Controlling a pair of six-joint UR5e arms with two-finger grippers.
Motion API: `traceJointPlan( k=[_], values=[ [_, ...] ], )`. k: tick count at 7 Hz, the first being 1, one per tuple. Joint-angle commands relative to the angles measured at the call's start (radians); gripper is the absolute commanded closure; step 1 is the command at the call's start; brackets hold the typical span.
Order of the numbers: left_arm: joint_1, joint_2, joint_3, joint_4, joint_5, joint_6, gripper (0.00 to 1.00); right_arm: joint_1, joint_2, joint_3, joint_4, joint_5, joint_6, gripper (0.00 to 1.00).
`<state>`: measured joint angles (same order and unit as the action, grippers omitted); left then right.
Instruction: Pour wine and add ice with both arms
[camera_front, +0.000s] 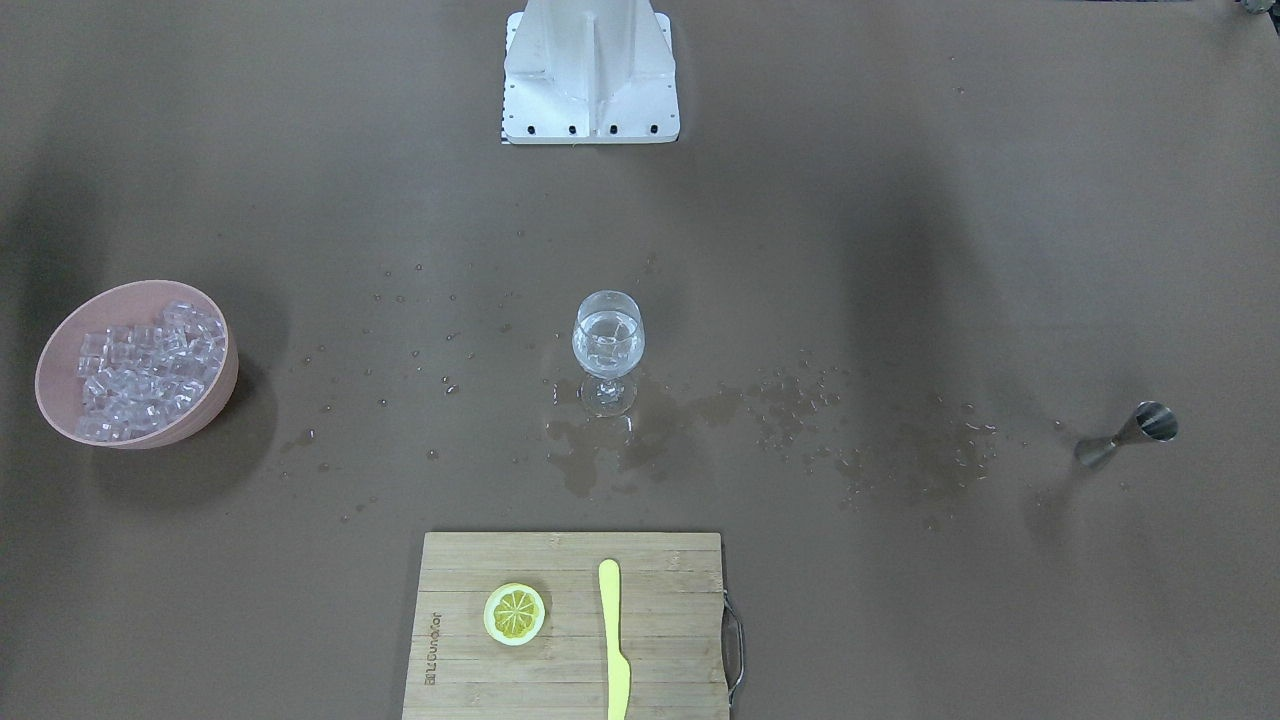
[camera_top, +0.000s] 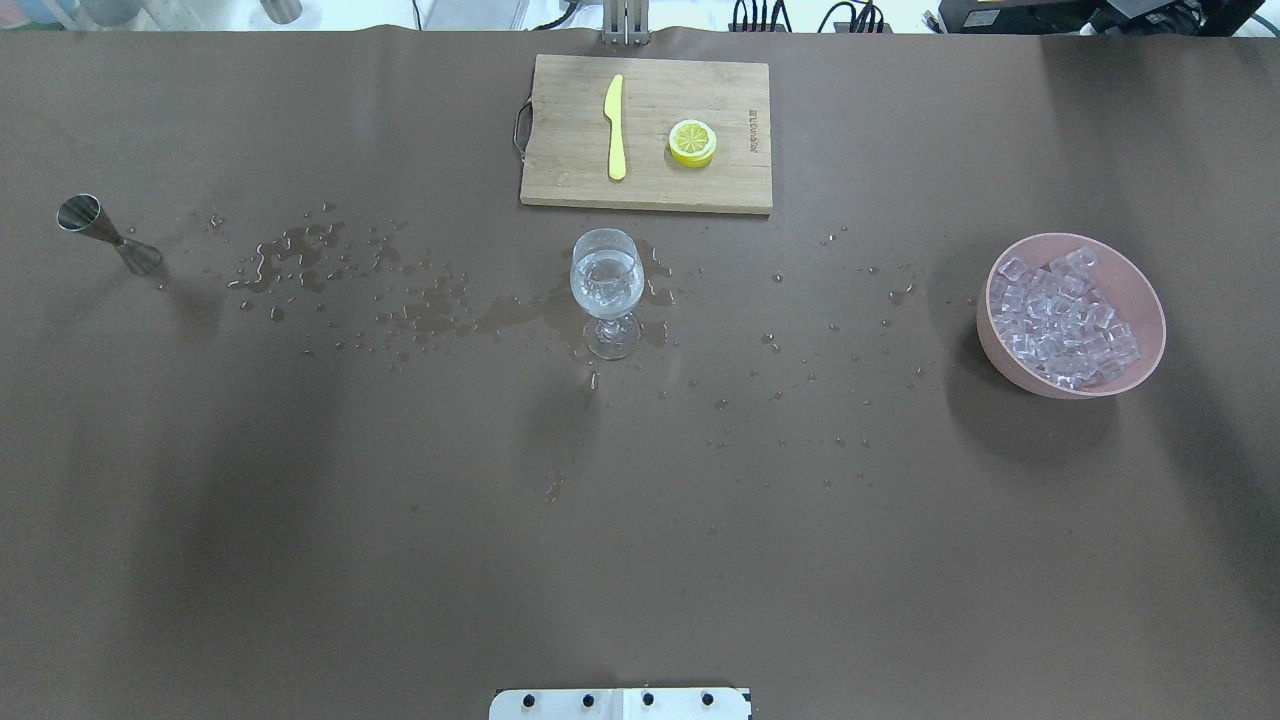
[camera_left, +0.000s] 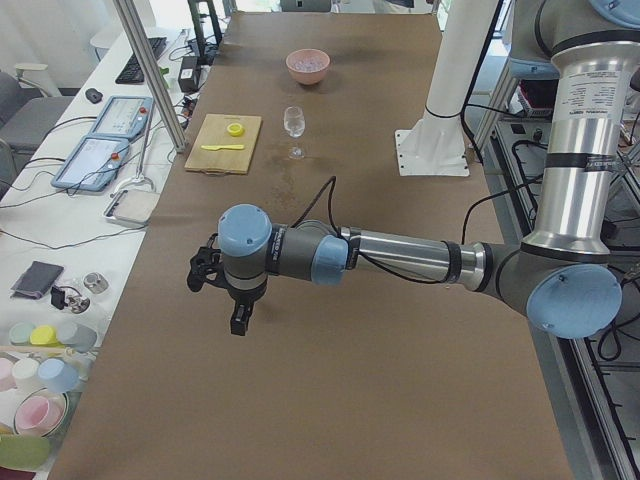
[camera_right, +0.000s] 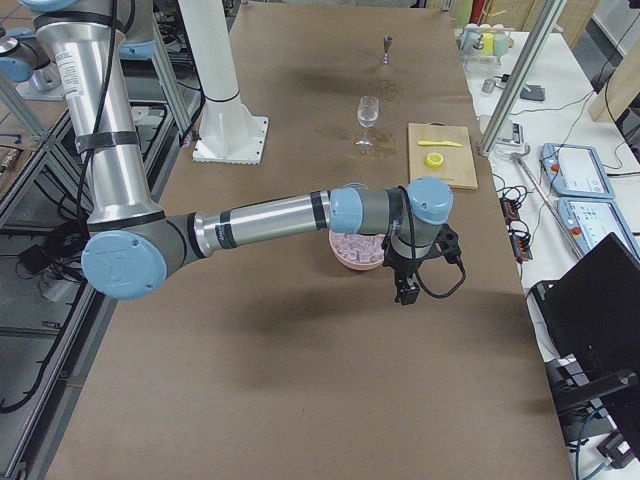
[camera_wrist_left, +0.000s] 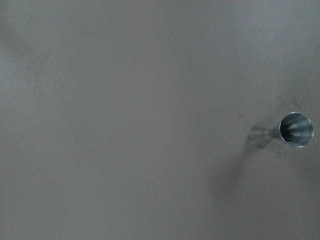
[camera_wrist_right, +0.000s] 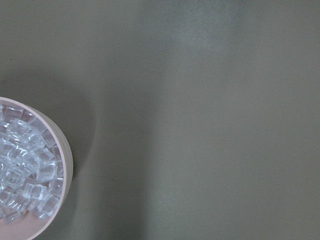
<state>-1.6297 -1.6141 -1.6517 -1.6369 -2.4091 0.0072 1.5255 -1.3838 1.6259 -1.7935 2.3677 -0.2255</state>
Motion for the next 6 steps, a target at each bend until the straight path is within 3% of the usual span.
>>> traceJointPlan(
  k=[1, 6],
  values=[
    [-0.001, 0.055, -0.037, 0.0, -0.045, -0.009, 0.02, 0.01, -0.024, 0.003, 0.016, -0.005, -0.014, 0.0],
    [-0.001, 0.045, -0.045, -0.008, -0.047, -0.009, 0.02, 0.01, -0.063, -0.004, 0.106, -0.007, -0.011, 0.0]
  ],
)
